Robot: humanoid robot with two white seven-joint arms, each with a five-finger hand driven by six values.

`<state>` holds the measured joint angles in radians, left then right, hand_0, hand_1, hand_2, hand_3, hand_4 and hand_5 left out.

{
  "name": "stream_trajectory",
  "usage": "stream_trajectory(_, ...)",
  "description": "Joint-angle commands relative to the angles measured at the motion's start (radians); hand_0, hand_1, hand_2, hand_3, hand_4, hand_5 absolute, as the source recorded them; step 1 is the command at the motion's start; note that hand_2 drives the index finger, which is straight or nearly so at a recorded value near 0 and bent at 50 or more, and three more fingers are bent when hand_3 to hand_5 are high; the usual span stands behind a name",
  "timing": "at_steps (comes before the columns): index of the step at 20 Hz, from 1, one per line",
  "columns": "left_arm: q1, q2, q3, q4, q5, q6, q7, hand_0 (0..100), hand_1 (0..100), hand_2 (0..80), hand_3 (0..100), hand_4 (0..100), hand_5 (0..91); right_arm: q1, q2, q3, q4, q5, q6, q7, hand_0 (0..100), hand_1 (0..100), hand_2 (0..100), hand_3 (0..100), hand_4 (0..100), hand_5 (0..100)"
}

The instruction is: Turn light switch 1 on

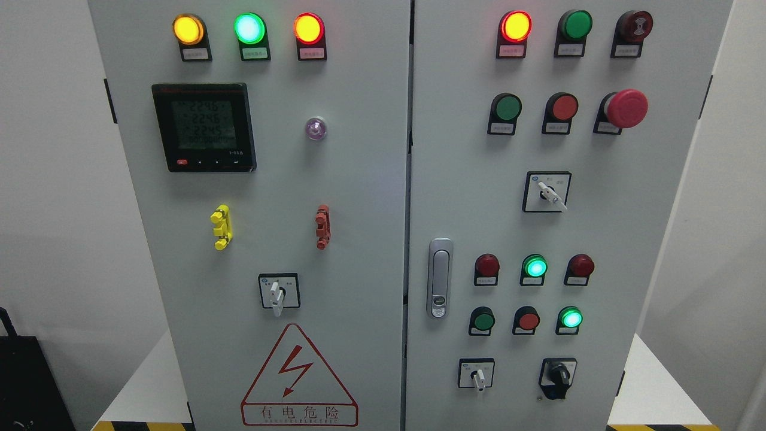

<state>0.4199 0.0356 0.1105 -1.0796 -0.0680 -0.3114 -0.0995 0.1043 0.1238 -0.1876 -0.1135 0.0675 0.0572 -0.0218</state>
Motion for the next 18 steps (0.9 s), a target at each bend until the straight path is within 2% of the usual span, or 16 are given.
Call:
stream_trajectory(1, -0.001, 0.01, 0.02, -0.557, 0.001, -0.003, 0.006, 39, 23, 27.8, 56, 67, 33.6, 0.0, 0.0, 0.0, 0.0, 0.0, 0.0, 0.0, 0, 0, 0, 0, 0, 0)
stream_trajectory(6, -0.087, -0.013, 0.008, -0.666, 0.001, 0.003, 0.0, 35, 22, 32.0, 61, 72, 40.5, 0.0, 0.0, 0.0, 0.0, 0.0, 0.0, 0.0, 0, 0, 0, 0, 0, 0)
stream_trajectory(10, -0.187, -0.063, 0.006, -0.683, -0.001, 0.011, -0.003, 32, 23, 34.1, 65, 75, 44.9, 0.0, 0.0, -0.001, 0.0, 0.0, 0.0, 0.0, 0, 0, 0, 0, 0, 0)
stream_trajectory(13, -0.225, -0.06, -0.017, -0.695, -0.003, 0.014, 0.0, 31, 26, 35.9, 68, 78, 50.1, 0.0, 0.0, -0.001, 0.0, 0.0, 0.0, 0.0, 0, 0, 0, 0, 0, 0)
stream_trajectory(16, -0.243, -0.06, -0.044, -0.729, -0.001, 0.015, 0.014, 29, 28, 37.2, 71, 81, 58.0, 0.0, 0.0, -0.001, 0.0, 0.0, 0.0, 0.0, 0, 0, 0, 0, 0, 0)
stream_trajectory(18, -0.256, -0.069, -0.051, -0.741, -0.003, 0.017, 0.029, 25, 31, 38.5, 74, 85, 66.9, 0.0, 0.0, 0.0, 0.0, 0.0, 0.0, 0.0, 0, 0, 0, 0, 0, 0)
